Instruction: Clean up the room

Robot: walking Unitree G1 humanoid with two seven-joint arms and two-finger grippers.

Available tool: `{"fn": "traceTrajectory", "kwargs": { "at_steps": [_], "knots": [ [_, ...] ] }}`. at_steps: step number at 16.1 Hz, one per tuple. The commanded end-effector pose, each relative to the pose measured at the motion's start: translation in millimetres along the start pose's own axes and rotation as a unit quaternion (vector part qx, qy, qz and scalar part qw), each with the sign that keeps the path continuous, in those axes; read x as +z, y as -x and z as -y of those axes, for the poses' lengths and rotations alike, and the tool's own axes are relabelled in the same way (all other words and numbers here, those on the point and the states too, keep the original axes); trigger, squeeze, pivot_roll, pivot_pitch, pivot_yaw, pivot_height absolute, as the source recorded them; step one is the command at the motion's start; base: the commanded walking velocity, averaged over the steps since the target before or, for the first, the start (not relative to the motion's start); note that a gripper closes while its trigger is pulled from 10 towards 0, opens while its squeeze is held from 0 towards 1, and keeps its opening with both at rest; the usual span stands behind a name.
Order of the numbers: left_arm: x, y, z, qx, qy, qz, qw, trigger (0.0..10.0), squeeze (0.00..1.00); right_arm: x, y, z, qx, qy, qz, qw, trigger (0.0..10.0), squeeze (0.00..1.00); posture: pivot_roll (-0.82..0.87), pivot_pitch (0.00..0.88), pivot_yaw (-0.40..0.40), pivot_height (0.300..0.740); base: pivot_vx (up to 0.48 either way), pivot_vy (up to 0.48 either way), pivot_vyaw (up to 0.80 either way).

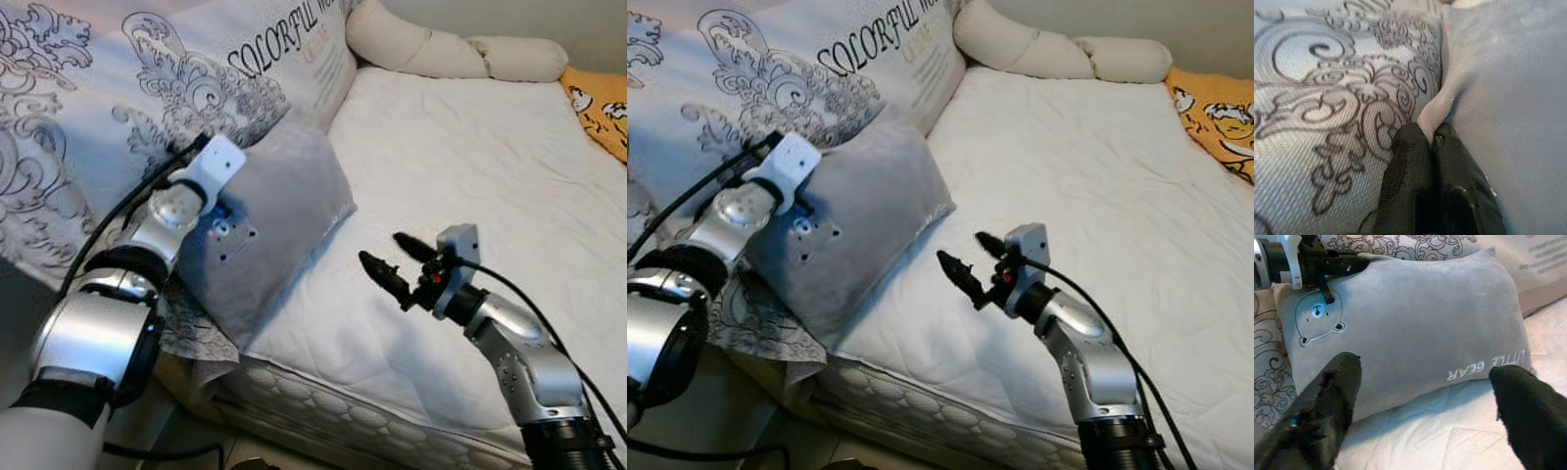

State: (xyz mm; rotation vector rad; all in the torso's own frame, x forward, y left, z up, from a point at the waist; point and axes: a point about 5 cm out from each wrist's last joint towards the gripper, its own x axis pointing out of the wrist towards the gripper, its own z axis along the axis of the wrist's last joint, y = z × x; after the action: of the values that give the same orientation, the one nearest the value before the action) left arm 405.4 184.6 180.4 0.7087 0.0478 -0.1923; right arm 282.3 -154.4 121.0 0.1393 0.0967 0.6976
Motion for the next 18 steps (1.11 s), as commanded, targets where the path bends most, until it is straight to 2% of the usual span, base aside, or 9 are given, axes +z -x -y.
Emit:
{"fn": "traceTrajectory", "kwargs": {
  "at_steps": [1, 5, 9, 11, 14, 16, 17, 18],
  "knots": [
    [26.8, -5.5, -12.3, 0.041, 0.022, 0.048, 0.998, 10.0, 0.0, 9.6, 2.9, -1.3, -0.01, 0.011, 0.012, 1.0, 10.0, 1.0, -0.17, 0.0, 0.025, 0.74, 0.0, 0.0, 0.0],
    [38.0, -8.5, -14.7, 0.068, 0.07, 0.061, 0.993, 10.0, 0.0, 16.7, 8.9, -11.8, 0.008, 0.02, 0.003, 1.0, 10.0, 1.0, -0.22, 0.0, 0.004, 0.74, 0.0, 0.0, 0.0],
    [8.0, -1.5, -18.4, 0.125, 0.122, 0.007, 0.985, 10.0, 0.0, 18.0, 13.5, -21.5, 0.032, 0.019, -0.017, 0.999, 10.0, 1.0, -0.23, 0.0, -0.028, 0.74, 0.0, 0.0, 0.0],
    [-23.5, 8.3, -20.2, 0.159, 0.155, -0.053, 0.974, 10.0, 0.0, 18.3, 13.2, -25.6, 0.054, 0.022, -0.031, 0.998, 10.0, 1.0, -0.23, 0.0, -0.04, 0.74, 0.0, 0.0, 0.0],
    [-50.3, 16.9, -13.2, 0.144, 0.171, -0.117, 0.968, 10.0, 0.0, 17.3, 12.8, -28.4, 0.08, 0.028, -0.051, 0.995, 10.0, 1.0, -0.21, 0.0, -0.041, 0.74, 0.0, 0.0, 0.0],
    [-54.6, 19.3, -15.4, 0.134, 0.176, -0.118, 0.968, 10.0, 0.0, 15.1, 11.6, -26.5, 0.08, 0.037, -0.056, 0.995, 10.0, 1.0, -0.19, 0.0, -0.035, 0.74, 0.0, 0.0, 0.0],
    [-52.6, 18.7, -16.2, 0.128, 0.172, -0.11, 0.971, 10.0, 0.86, 14.4, 10.9, -25.7, 0.077, 0.04, -0.056, 0.995, 10.0, 1.0, -0.18, 0.0, -0.034, 0.74, 0.0, 0.0, 0.0],
    [-46.1, 16.7, -16.7, 0.109, 0.175, -0.084, 0.975, 10.0, 1.0, 12.4, 9.3, -23.3, 0.065, 0.05, -0.055, 0.995, 10.0, 1.0, -0.16, 0.0, -0.033, 0.74, 0.0, 0.0, 0.0]
  ]
}}
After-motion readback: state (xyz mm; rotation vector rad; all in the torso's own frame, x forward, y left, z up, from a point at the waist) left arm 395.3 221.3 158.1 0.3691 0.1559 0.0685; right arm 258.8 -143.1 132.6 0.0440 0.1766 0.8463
